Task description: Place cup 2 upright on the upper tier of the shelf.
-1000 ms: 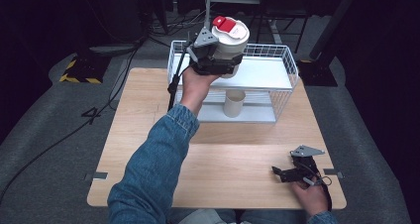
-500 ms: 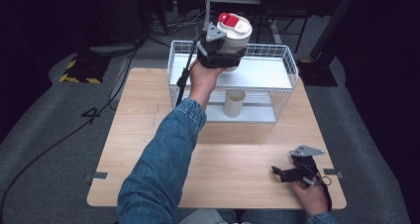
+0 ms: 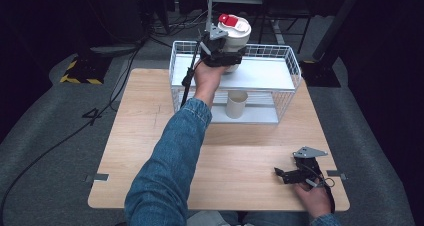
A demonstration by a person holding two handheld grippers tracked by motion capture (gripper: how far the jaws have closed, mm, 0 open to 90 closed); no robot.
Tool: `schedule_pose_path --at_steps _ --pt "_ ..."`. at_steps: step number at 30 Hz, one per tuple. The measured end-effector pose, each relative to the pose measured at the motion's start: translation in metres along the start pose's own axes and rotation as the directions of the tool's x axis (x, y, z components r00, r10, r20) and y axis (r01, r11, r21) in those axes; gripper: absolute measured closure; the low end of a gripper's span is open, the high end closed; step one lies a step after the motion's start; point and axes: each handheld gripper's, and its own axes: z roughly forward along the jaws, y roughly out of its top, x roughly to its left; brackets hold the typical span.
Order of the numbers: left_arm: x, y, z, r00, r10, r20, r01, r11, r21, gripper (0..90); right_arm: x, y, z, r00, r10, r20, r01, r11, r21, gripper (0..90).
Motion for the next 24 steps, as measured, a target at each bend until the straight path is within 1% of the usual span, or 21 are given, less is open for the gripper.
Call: schedule_pose_path --at_steps 3,6,10,16,21,24 --pt "0.003 -0.002 0.003 0.9999 -0.012 -0.004 0.012 0.9999 0.008 13.5 0.000 0.000 0.000 1.0000 0.000 0.000 0.000 1.000 0.000 0.1" --pt "0.005 -0.004 0.003 0.9996 -0.030 0.000 0.030 0.9996 0.000 13.5 0.000 0.000 0.000 1.0000 0.000 0.000 0.000 1.000 0.000 0.1" --pt "0.005 -0.006 0.004 0.9995 -0.033 -0.002 0.033 0.9995 0.005 13.5 0.000 0.000 0.000 1.0000 0.000 0.000 0.000 1.000 0.000 0.1" --pt "0.004 -0.010 0.005 0.9985 -0.054 -0.002 0.054 0.9985 -0.001 13.4 0.000 0.000 0.000 1.0000 0.000 0.000 0.000 1.000 0.000 0.1" --pt "0.002 -0.011 0.007 0.9985 -0.051 -0.018 0.051 0.9987 -0.002 13.4 0.000 0.000 0.000 1.0000 0.000 0.000 0.000 1.000 0.000 0.1" --pt "0.000 -0.011 0.009 0.9987 -0.043 -0.026 0.043 0.9991 0.005 13.3 0.000 0.000 0.000 1.0000 0.000 0.000 0.000 1.000 0.000 0.1"
